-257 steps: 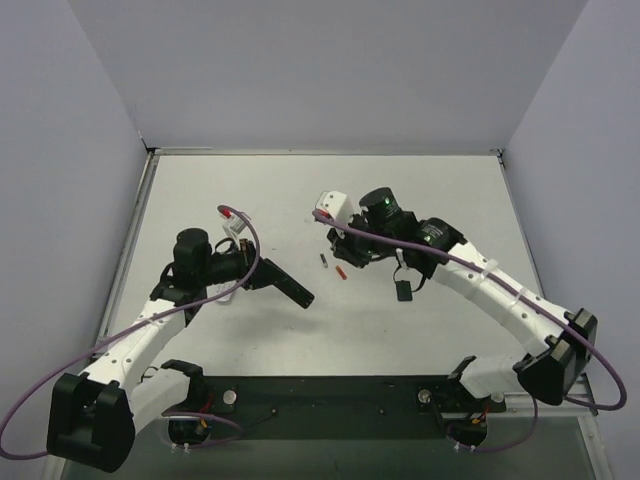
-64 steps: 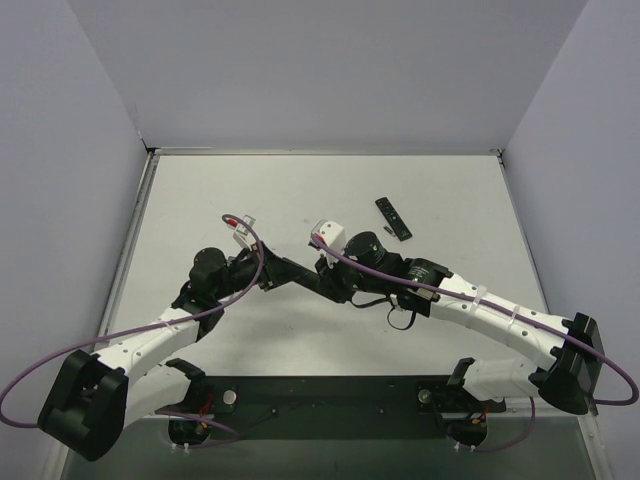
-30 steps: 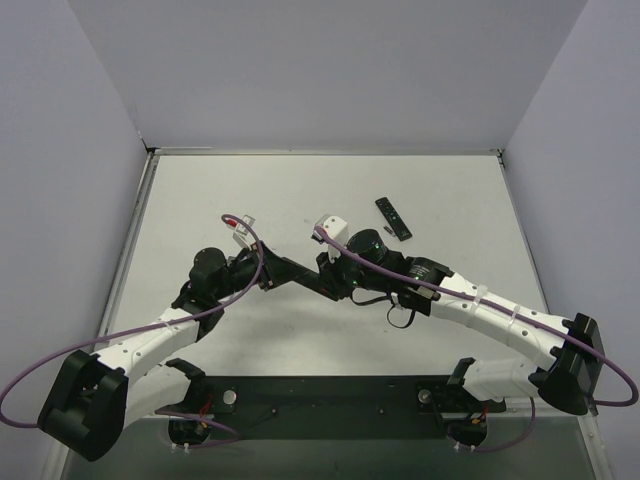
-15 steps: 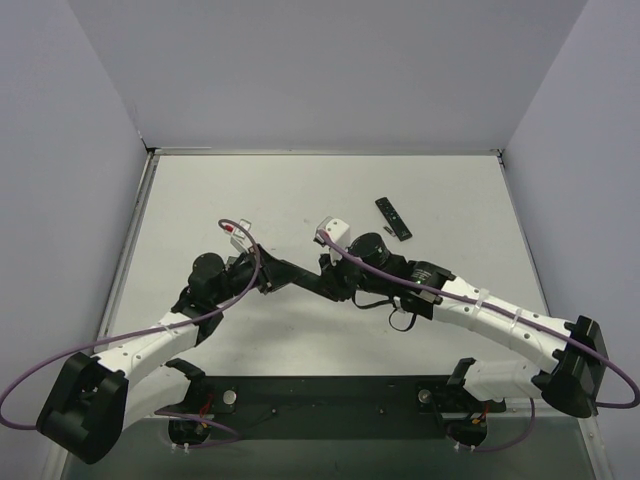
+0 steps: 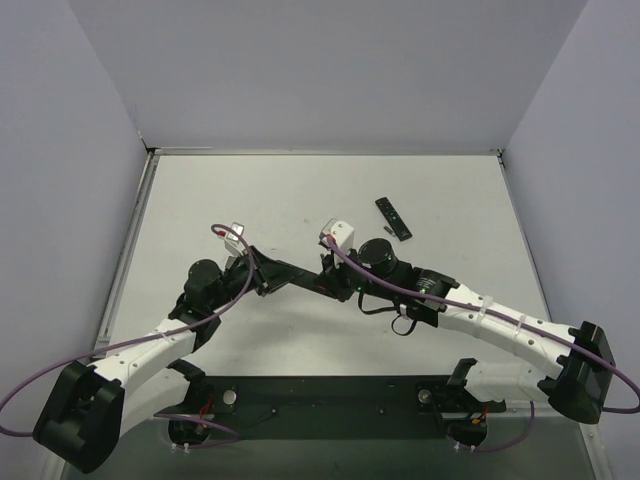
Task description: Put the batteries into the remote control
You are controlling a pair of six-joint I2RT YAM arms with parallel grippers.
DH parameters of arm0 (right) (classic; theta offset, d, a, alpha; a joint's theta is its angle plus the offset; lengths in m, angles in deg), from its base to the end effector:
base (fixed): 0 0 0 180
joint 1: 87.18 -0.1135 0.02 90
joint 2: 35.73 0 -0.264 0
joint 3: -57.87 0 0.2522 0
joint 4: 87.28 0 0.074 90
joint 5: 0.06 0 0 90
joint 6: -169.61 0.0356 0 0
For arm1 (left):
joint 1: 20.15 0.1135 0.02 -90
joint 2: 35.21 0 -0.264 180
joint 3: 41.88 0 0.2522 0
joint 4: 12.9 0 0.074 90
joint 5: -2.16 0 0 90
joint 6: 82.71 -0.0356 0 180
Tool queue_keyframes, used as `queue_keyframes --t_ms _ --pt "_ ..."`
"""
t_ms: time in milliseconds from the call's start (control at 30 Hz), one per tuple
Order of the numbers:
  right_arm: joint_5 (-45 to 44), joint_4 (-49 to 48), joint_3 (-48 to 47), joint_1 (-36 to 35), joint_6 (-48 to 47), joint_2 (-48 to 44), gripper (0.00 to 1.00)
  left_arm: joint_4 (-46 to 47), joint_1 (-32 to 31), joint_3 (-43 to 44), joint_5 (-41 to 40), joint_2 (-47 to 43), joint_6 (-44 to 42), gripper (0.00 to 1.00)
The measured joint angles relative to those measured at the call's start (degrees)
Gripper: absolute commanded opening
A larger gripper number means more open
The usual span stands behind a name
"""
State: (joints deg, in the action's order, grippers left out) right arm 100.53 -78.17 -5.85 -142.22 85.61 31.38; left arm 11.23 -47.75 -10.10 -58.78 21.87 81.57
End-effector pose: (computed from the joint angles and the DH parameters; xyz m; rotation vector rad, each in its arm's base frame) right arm 0.1525 0.2295 0.3182 -0.9064 1.6504 0.9153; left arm 0.1778 -0.1124 0.2252 -0.3011 1.8814 -1.7066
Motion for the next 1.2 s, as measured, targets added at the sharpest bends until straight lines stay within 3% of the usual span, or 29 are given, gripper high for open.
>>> queue_keyframes --t_ms 600,967,1200 --pt "0.02 -11.52 8.2 -0.24 -6.29 -1.38 0.0 -3.34 0.35 -0.96 -5.07 -2.56 1.29 0.0" --pt "-0.74 -9.94 8.48 -0.92 -8.15 -1.46 0.0 -4.33 0.72 -1.29 -4.81 -2.78 -1.4 0.0" --pt "-0.79 -1.92 7.17 -0.87 -8.79 -2.71 0.2 -3.78 3.74 -3.13 -4.37 -4.24 -5.68 0.0"
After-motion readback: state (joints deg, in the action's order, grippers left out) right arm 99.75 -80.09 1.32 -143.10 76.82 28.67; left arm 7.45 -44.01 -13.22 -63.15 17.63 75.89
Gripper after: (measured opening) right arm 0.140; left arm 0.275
